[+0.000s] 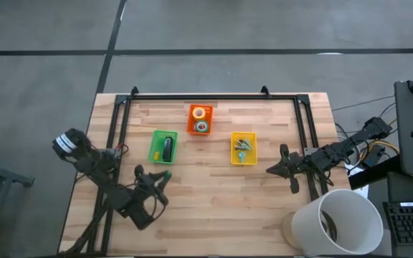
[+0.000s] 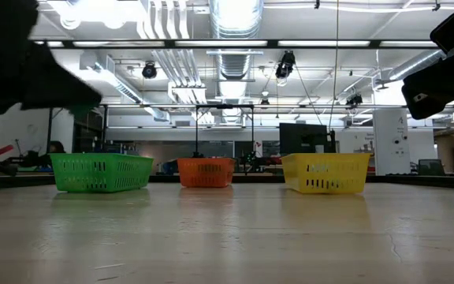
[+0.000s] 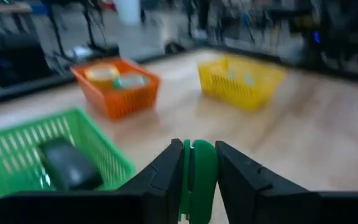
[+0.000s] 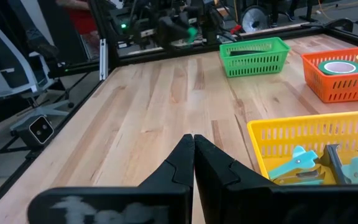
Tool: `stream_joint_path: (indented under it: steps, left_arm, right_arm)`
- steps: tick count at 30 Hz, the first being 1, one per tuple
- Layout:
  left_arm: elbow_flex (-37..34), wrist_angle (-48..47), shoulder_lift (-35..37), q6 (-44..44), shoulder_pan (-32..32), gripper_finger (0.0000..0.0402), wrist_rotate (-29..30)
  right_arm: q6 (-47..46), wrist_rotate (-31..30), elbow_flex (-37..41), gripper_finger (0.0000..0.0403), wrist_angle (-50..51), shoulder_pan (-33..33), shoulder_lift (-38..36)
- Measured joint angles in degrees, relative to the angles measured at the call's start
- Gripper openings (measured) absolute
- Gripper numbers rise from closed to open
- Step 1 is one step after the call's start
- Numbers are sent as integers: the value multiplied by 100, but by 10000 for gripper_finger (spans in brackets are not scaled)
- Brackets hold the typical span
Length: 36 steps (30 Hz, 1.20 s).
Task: Pick and place Stapler, Stapler remover, tape
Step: Put the green stapler into the green basket
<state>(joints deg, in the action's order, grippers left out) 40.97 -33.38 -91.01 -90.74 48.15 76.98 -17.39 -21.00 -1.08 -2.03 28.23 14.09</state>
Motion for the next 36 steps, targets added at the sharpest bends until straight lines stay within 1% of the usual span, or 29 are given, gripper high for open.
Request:
stream_joint_path:
  steps: [4,6,10,13,15,21,25,27,31,36]
  left_arm:
    - [0,14,1,-83,-362,92,592]
    - [0,13,1,155,-565,92,777]
    - [-2,-91,3,756,-1005,92,863]
    - [-2,-158,3,807,-1382,92,845]
    - [-2,-184,3,813,-1618,92,739]
    - [-9,-722,5,603,-2338,92,372]
    - [-11,-1002,5,200,-2845,92,-259]
    - [-11,-1016,5,209,-3036,92,-652]
    - [-58,-1020,5,212,-3305,92,-1226]
    - [-105,-1019,5,-50,-3406,92,-1567]
  right_arm:
    - [-2,-1,0,8,0,0,-2]
    - [-1,-1,0,8,0,0,0]
    - [-2,-1,0,8,0,0,0]
    - [-1,-1,0,8,0,-1,0]
    - [0,-1,0,8,-1,0,0]
    - [0,-1,0,8,0,0,0]
    - [-1,-2,0,8,0,0,-1]
    - [0,-2,0,8,0,0,-1]
    - [0,0,0,8,-2,-2,-2]
    - [0,0,0,8,-2,0,-1]
